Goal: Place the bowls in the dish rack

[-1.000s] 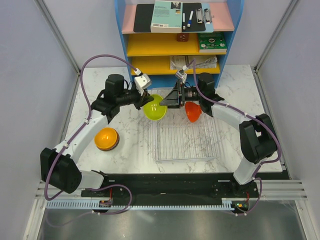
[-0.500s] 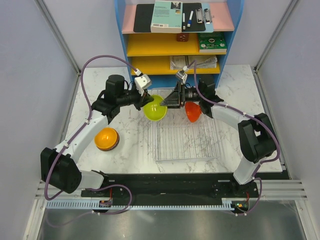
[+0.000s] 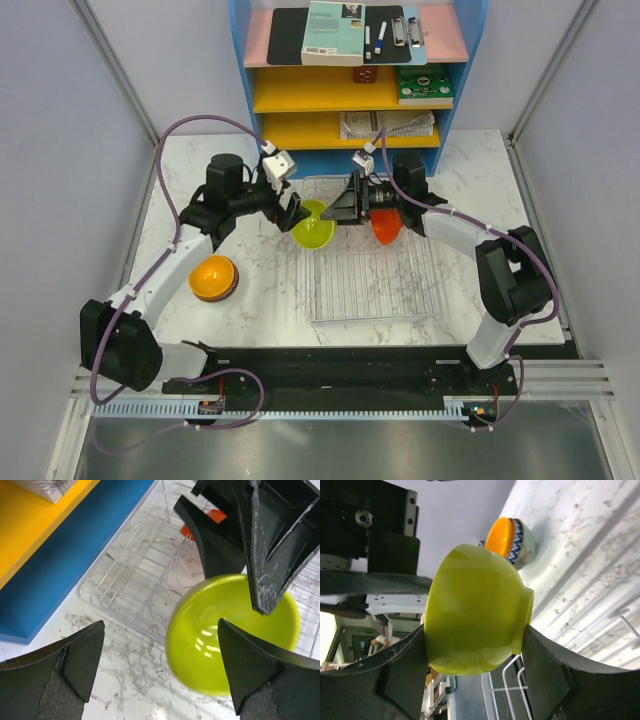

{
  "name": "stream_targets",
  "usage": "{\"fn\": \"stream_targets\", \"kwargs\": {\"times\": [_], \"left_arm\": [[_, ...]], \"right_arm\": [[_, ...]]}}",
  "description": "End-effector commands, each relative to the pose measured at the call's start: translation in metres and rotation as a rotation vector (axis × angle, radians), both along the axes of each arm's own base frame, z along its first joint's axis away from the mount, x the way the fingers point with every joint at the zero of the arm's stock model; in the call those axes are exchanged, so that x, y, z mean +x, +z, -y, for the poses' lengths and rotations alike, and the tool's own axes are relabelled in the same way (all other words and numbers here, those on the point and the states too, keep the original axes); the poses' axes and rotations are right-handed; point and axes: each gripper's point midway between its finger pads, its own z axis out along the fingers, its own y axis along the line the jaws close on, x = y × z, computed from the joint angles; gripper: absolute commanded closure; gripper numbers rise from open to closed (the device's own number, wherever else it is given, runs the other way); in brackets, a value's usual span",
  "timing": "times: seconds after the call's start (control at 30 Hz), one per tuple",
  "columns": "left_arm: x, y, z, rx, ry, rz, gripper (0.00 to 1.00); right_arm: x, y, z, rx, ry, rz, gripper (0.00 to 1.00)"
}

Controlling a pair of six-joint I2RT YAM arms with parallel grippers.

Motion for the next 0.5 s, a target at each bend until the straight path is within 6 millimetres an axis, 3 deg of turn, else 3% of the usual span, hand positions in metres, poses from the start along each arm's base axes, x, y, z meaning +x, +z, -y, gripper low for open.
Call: {"fn": "stream_targets", "kwargs": {"times": [0.0,0.03,0.07,0.23,0.43,0.47], "left_arm": [[0.009,0.015,-0.043,-0.015,0.098,0.054,0.0],[0.008,0.013,-0.051,-0.028,0.099,0.032,0.0],[0.015,0.011,-0.076,-0.04,0.162,0.012,0.0],[0.018,0.007,-0.147,-0.055,0.349,-0.018,0.0],[0.0,-0.017,-0.206,0.029,0.567,-0.06,0.0],[-0.005,-0.029,-0.213,0.047,0.595,-0.077,0.0]], "right_arm": [[0.016,0.018,0.01,-0.042,-0.068,0.133,1.0],[0.021,0.018,0.013,-0.056,-0.095,0.142,1.0],[0.024,0.02,0.014,-0.063,-0.11,0.149,1.0],[0.044,0.018,0.027,-0.179,-0.215,0.232,1.0],[0.084,0.019,0.055,-0.403,-0.446,0.317,1.0],[0.087,0.019,0.06,-0.443,-0.473,0.32,1.0]]}}
